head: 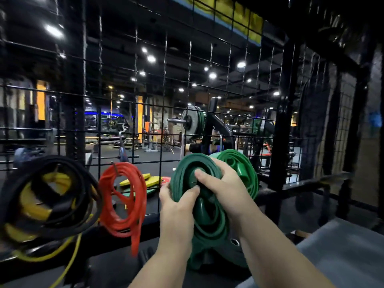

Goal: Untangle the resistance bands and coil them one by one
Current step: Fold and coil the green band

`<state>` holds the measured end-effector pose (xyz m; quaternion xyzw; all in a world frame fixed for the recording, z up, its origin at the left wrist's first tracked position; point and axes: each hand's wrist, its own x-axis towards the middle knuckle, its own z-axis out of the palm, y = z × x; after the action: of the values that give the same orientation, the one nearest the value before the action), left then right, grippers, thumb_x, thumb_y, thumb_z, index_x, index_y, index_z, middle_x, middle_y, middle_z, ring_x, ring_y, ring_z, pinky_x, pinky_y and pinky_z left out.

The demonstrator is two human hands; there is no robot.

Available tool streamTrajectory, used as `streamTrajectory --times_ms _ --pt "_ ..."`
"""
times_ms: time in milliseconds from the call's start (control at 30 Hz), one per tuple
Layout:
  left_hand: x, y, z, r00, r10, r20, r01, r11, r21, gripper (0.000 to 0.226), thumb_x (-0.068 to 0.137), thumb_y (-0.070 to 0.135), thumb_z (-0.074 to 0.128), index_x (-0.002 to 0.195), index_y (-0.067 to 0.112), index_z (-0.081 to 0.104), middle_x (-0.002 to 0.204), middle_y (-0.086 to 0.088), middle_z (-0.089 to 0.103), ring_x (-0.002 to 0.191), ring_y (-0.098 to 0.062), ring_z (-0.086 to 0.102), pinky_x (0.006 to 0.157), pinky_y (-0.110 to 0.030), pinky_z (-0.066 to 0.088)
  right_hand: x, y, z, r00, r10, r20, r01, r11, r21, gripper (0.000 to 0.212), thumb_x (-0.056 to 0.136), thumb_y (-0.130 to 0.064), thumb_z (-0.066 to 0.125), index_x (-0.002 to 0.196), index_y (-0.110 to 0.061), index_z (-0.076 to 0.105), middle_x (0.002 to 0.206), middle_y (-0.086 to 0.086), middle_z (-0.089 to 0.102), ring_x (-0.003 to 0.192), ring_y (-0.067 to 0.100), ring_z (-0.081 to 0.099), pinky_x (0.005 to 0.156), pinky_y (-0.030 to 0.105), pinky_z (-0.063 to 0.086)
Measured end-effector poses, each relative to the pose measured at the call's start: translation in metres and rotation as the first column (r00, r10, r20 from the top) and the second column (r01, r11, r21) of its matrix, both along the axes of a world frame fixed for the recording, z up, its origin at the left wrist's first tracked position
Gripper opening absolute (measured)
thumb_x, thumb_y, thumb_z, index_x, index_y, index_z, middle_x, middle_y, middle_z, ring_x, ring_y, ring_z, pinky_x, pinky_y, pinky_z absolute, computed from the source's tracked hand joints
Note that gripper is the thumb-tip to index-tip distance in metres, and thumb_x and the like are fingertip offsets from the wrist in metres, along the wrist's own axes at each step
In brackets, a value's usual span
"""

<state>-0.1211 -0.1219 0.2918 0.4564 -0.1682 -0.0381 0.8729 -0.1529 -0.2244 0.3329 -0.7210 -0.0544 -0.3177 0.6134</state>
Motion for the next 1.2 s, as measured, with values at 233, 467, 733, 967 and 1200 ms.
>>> streamTrajectory --times_ms 233,467,733,967,1200 --pt "0.021 0.009 0.024 0.996 0.069 -0.063 -0.072 0.997 -0.039 0.048 0.076 0.019 0.071 0.119 0.021 0.051 0.099 -0.016 0.070 0.085 -0.032 0.071 0.073 -0.047 0.059 0.025 0.014 0.033 0.996 -0.069 -0.051 0.060 0.987 -0.152 0.048 0.071 -0.040 0.075 0.117 -0.028 0.064 0.104 -0.004 0.073 0.097 0.014 0.070 0.091 0.043 0.055" --pt "0.043 0.012 0.043 0.986 0.099 -0.131 -0.099 0.995 0.001 0.052 0.076 0.021 0.071 0.121 0.019 0.047 0.098 -0.017 0.069 0.080 -0.034 0.071 0.068 -0.051 0.060 0.050 0.017 0.048 0.982 -0.149 -0.113 0.132 0.980 -0.147 0.047 0.067 -0.046 0.077 0.105 -0.020 0.069 0.094 0.001 0.075 0.087 0.022 0.072 0.081 0.046 0.059" --pt "0.059 0.006 0.031 0.976 0.073 -0.204 -0.055 0.994 0.090 0.053 0.059 0.036 0.073 0.105 0.031 0.049 0.099 -0.012 0.070 0.084 -0.033 0.071 0.076 -0.054 0.058 0.071 0.008 0.037 0.960 -0.110 -0.256 0.109 0.994 -0.021 0.062 0.057 -0.042 0.079 0.109 -0.011 0.066 0.095 0.011 0.074 0.084 0.029 0.073 0.082 0.049 0.059" --pt "0.056 0.007 0.020 0.983 0.137 -0.119 -0.104 0.963 0.250 0.077 0.054 0.062 0.068 0.121 0.033 0.044 0.104 -0.002 0.067 0.092 -0.027 0.068 0.084 -0.047 0.057 0.070 -0.008 0.019 0.963 0.028 -0.268 -0.022 0.999 0.027 0.071 0.058 -0.035 0.083 0.122 -0.014 0.059 0.104 0.010 0.074 0.095 0.029 0.072 0.090 0.051 0.055" --pt "0.043 0.012 -0.006 0.977 0.190 0.099 -0.212 0.927 0.310 0.072 0.067 0.061 0.071 0.131 0.045 0.045 0.124 0.013 0.053 0.116 -0.014 0.053 0.104 -0.043 0.044 0.064 -0.013 0.009 0.984 -0.013 -0.176 0.005 0.999 -0.049 0.065 0.067 -0.029 0.082 0.127 -0.024 0.057 0.107 0.001 0.074 0.100 0.019 0.070 0.093 0.044 0.055"
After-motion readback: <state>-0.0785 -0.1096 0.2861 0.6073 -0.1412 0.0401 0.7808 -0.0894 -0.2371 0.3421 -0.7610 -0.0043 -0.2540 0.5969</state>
